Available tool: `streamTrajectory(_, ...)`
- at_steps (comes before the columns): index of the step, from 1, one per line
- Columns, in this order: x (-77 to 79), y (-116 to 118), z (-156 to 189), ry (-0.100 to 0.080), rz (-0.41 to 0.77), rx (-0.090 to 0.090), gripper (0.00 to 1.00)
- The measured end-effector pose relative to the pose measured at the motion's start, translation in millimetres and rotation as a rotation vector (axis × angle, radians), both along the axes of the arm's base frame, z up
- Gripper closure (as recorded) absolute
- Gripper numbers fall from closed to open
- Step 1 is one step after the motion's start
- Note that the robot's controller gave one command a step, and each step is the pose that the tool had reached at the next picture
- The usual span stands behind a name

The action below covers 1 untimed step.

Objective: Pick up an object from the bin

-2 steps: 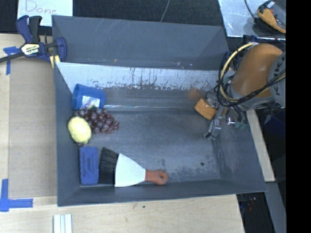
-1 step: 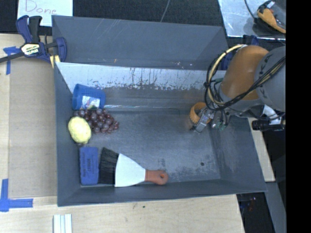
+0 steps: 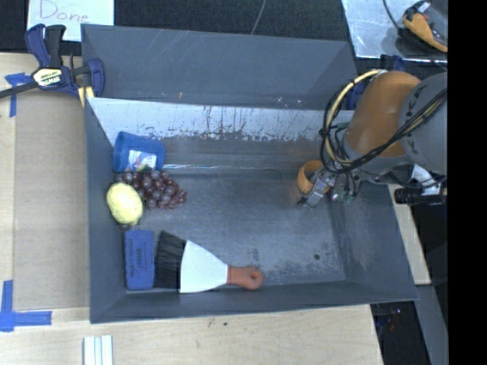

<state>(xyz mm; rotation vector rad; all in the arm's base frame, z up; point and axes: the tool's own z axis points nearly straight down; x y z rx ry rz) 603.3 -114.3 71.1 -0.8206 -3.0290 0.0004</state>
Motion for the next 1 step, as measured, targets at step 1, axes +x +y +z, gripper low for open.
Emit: streamTrajectory(1,-2.0,-0.1,31.7,0.005,0.001,0.001,1.0)
